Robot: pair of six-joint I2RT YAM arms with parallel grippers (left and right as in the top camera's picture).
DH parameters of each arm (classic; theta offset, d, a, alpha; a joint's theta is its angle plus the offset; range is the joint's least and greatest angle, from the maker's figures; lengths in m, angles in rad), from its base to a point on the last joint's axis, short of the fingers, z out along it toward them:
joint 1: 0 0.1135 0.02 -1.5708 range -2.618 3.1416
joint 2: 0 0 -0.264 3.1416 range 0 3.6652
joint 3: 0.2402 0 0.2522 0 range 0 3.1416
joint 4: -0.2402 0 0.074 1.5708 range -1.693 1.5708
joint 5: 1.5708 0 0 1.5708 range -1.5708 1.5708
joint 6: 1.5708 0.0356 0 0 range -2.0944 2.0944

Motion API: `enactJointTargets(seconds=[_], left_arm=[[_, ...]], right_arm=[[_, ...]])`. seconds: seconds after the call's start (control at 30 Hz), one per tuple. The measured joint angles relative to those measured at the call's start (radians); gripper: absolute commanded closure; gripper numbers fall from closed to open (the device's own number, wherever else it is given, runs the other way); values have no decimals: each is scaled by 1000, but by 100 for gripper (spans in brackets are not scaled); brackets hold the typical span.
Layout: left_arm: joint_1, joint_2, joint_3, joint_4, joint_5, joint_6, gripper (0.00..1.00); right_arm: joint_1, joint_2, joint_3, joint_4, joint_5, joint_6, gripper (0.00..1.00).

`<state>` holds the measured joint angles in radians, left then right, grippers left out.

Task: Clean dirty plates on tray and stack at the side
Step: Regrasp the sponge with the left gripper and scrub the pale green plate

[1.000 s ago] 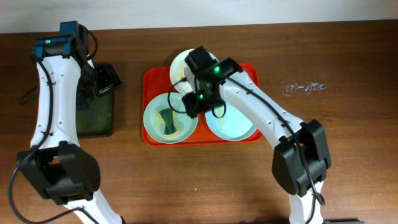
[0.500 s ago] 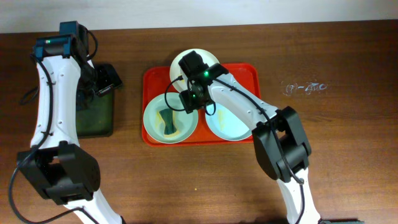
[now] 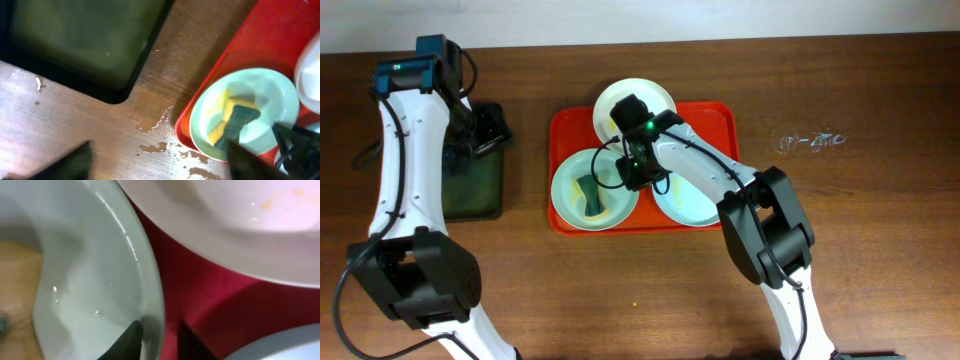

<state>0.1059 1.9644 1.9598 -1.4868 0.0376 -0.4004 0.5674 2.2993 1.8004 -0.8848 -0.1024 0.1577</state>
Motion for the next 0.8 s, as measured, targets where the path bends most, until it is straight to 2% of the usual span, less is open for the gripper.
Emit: enactJointTargets(seconds=[0.03, 0.1, 0.23, 0.37, 0.4, 0.43, 0.6, 0.8], left_arm=[[0, 0, -6, 12, 32, 29, 69], [0, -1, -57, 59, 127, 87, 71], [-27, 0, -248, 186, 283, 121, 61], [-149, 5, -442, 389, 362, 124, 60], [-179, 5, -471, 431, 370, 120, 61], [-202, 5, -495, 473, 370, 101, 52], [-252, 5, -552, 521, 267, 6, 53], [-318, 5, -560, 564, 238, -58, 50]], right_arm=[[-1, 0, 0, 0, -2, 0, 79], [-2, 0, -1, 0, -4, 0, 79], [-2, 0, -2, 4, -7, 0, 79], [-2, 0, -3, 11, -7, 0, 79], [-2, 0, -3, 11, -7, 0, 79], [-2, 0, -4, 11, -7, 0, 79], [-2, 0, -4, 12, -7, 0, 79], [-2, 0, -4, 12, -7, 1, 79]])
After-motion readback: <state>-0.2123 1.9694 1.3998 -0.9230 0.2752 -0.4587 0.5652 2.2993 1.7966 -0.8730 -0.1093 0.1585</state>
